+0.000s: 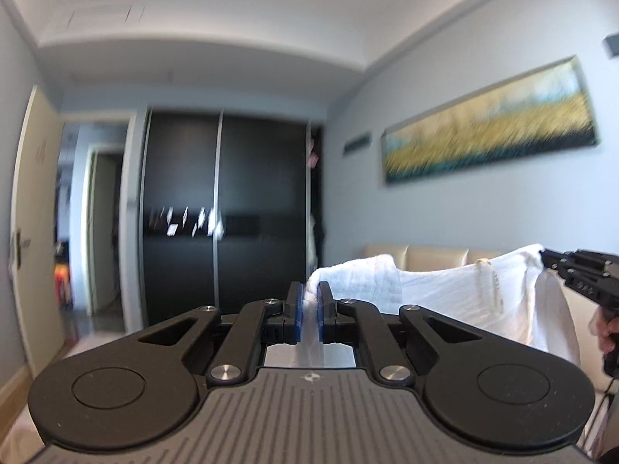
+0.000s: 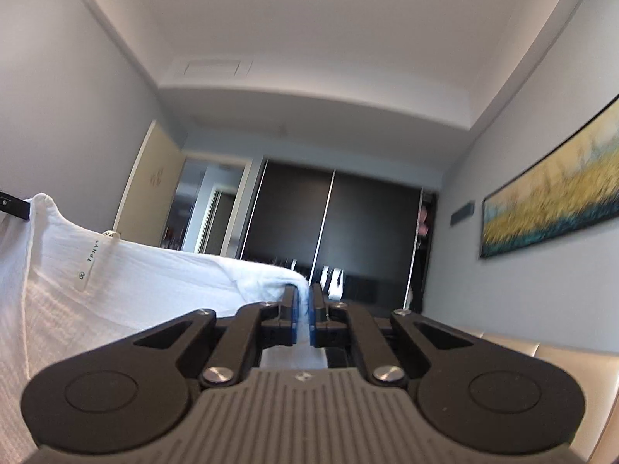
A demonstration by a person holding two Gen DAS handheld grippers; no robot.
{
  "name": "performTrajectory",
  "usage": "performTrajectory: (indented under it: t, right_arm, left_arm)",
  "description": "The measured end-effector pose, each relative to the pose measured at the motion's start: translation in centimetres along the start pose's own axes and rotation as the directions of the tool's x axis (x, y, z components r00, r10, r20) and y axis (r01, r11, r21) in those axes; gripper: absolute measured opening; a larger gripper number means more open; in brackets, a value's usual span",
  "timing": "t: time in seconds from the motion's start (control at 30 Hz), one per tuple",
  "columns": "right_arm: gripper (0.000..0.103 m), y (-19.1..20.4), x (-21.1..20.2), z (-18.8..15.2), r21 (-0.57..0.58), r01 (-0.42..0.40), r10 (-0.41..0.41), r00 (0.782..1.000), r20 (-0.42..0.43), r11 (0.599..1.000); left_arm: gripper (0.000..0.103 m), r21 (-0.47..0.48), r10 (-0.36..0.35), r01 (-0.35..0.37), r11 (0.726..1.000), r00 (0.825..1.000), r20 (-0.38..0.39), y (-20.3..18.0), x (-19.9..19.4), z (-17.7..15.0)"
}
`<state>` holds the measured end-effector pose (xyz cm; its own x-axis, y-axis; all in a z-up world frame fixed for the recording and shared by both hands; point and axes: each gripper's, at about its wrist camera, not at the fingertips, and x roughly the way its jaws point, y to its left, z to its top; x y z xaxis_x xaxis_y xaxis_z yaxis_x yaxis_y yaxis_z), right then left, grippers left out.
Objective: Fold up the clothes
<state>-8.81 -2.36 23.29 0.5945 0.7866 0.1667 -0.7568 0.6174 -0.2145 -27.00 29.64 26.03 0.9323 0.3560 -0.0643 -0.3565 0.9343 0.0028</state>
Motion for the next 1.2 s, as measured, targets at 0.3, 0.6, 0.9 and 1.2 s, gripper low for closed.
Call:
performTrajectory:
  t: [0.3,0.6,0.9,1.2]
  right_arm:
    - [0.006,1.9,13.9,-12.7,-0.040,-0.044,0.028,0.941,-0.338,0.998]
    - [0.006,3.0,26.5,-26.6,0.005,-0.062,0.052,0.786,-0.616,0.998]
    - [0.007,4.2,33.7,-35.1,-0.021,-0.156,0.087,0.656,-0.750,0.988]
    - [0.021,3.2,34.4,-37.5,-0.029,-0.113,0.050,0.635,-0.771,0.993]
  left_arm:
    - [0.005,0.020,0.102,-0.101,0.995,0.951,-0.291,4.0,14.2,-10.4]
    - [0.006,0.041,0.141,-0.141,0.989,0.840,-0.524,6.8,26.7,-21.2]
    - [0.007,0.038,0.134,-0.145,0.989,0.752,-0.645,8.6,32.7,-27.9]
    - [0.022,0.030,0.162,-0.194,0.981,0.717,-0.678,9.6,33.3,-29.5]
